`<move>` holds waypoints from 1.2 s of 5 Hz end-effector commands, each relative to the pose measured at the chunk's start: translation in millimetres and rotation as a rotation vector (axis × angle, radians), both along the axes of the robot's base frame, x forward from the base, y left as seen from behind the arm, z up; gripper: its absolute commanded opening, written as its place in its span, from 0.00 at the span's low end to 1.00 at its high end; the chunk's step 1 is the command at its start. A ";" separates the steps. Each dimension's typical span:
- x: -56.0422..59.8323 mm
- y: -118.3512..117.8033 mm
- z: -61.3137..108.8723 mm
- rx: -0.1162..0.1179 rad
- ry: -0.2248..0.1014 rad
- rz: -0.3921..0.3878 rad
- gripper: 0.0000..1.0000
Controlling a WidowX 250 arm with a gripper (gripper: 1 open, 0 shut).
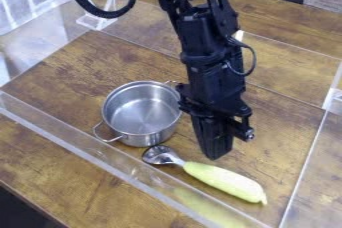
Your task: Move the green spoon to the right
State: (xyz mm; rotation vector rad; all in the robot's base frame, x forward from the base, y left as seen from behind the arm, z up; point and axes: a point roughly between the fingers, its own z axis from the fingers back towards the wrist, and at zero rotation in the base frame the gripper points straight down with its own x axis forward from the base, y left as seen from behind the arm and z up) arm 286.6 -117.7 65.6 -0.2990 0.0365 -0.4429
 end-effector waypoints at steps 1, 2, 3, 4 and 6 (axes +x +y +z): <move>0.9 -6.1 23.0 -0.025 -0.081 -0.029 0.00; -1.8 -5.9 18.1 -0.017 -0.056 -0.025 1.00; -3.0 -5.6 12.4 -0.008 -0.028 -0.020 1.00; -2.9 -14.2 -3.8 -0.001 0.004 0.006 1.00; 14.5 25.9 33.1 0.109 -0.074 0.138 1.00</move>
